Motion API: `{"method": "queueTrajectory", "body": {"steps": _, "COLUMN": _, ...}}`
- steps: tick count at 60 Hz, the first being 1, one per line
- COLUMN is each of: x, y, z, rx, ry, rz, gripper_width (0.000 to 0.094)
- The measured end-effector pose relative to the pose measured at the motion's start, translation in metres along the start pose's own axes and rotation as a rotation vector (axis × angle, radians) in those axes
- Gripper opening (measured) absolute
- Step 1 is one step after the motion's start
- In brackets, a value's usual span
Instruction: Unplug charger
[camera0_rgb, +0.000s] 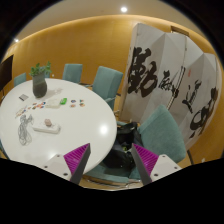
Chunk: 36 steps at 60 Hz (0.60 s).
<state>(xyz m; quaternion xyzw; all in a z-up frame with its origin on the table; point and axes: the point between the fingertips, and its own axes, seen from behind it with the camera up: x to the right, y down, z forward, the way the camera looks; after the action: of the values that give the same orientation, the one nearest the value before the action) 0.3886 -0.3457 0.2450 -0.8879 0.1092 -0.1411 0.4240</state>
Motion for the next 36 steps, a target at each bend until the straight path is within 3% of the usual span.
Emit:
{"method": "queueTrajectory", "body": {"steps": 13, "x": -0.02, "y": 0.05, "z": 0.008, "rx": -0.066, "ry": -0.007, "rz": -0.026, "gripper_width": 0.0871}}
{"method": "queueTrajectory", "body": {"steps": 22, "x": -0.079, "y": 0.095, "z": 0.012, "rx": -0.12, "ry": -0.062, "rz": -0.046, "gripper_width": 0.087}}
{"method": "queueTrajectory", "body": {"steps": 29, "x": -0.16, "y": 0.11, "z": 0.029, "rx": -0.107, "ry": -0.159, "rz": -0.046, "gripper_width": 0.0876}}
{"method": "queueTrajectory", "body": {"steps": 36, "x": -0.243, "y": 0.084, "z": 0.054, "rx": -0.033, "ry": -0.224, "rz": -0.027, "gripper_width": 0.0878}}
